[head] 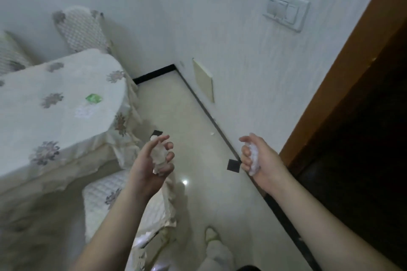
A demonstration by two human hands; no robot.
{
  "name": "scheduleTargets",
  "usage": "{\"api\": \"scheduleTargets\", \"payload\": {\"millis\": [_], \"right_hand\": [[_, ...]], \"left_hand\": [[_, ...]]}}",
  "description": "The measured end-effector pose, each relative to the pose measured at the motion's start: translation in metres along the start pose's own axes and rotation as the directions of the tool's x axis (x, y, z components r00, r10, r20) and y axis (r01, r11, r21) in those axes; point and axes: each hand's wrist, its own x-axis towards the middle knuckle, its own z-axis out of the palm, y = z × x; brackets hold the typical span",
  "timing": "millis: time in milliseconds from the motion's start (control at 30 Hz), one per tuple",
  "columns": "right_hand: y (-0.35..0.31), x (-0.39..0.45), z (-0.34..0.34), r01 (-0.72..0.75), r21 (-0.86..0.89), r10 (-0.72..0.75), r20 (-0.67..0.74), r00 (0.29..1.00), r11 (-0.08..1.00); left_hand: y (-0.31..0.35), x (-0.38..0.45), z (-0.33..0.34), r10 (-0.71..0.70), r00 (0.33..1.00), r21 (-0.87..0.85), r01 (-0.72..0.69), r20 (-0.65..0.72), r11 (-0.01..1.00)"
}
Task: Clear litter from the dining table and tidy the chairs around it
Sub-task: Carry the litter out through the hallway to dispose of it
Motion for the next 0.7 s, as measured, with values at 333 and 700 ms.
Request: {"api": "scheduleTargets", "payload": {"millis": [333,700], "right_hand": [[-0.041,0.140,0.139,-0.019,-0.124,0.031,0.096,0.995,0.992],[-0.061,0.280,0.241,-0.074,-0.228,0.131,0.246,0.960,0.971]], "left_hand": [[0.072,0.103,-0.039,0.080,0.989,-0.223,-0.106,-0.124,0.969],[0.163,0.211,-0.069,0.200,0.953,-0.210,-0.249,-0.227,0.946]]}}
